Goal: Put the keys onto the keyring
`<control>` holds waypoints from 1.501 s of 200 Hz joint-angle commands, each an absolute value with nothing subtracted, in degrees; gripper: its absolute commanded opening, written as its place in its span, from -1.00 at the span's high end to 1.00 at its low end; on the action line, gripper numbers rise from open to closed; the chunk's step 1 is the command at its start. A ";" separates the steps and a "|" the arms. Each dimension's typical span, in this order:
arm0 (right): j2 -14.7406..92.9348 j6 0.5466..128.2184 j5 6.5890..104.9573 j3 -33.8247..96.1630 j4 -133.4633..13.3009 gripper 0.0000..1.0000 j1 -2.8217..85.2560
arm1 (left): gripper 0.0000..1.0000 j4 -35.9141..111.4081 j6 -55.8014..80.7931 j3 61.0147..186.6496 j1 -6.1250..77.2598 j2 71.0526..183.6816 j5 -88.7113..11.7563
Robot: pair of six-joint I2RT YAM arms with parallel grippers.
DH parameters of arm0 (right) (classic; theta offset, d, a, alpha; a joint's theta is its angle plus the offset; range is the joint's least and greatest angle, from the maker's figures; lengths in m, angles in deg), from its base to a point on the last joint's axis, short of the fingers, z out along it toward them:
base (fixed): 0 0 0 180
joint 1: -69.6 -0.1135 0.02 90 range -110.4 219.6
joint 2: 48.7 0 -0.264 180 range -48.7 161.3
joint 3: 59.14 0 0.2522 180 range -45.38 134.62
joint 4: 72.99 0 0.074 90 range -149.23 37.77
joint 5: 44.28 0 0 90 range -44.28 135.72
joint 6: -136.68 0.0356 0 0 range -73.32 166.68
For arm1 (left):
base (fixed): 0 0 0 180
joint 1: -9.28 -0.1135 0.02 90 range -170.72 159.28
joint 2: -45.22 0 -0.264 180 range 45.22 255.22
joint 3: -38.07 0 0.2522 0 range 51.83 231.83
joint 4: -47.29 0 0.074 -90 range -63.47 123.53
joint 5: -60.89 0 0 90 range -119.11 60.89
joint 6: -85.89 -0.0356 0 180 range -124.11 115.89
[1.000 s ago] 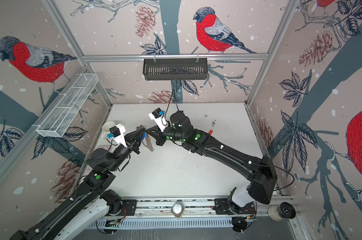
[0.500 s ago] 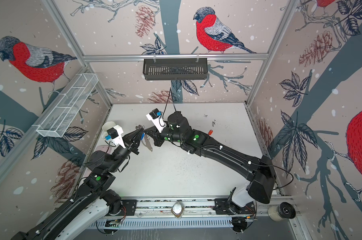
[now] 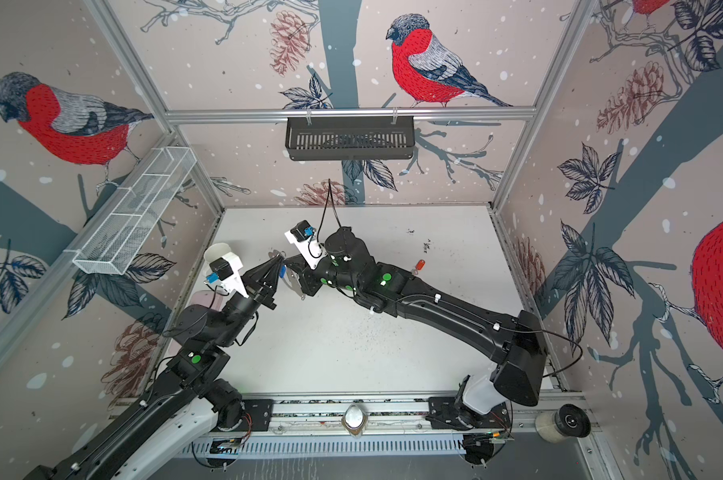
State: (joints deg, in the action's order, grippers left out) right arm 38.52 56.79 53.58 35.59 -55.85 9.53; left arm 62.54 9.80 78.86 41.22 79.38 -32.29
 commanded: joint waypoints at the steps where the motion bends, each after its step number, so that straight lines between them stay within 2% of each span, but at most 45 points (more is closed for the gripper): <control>1: 38.48 55.82 45.72 35.57 -53.30 1.00 9.48 | 1.00 66.10 7.64 80.84 41.10 79.52 -34.98; 91: 37.41 51.53 43.49 32.49 -53.70 1.00 8.43 | 1.00 46.10 4.85 94.04 41.15 86.20 -33.14; 180: 36.90 50.81 39.42 31.28 -52.95 1.00 7.85 | 1.00 35.95 1.24 102.02 41.11 88.93 -31.66; 300: 38.06 48.49 25.49 31.78 -51.79 1.00 5.34 | 1.00 21.55 -1.18 113.62 41.07 97.40 -32.40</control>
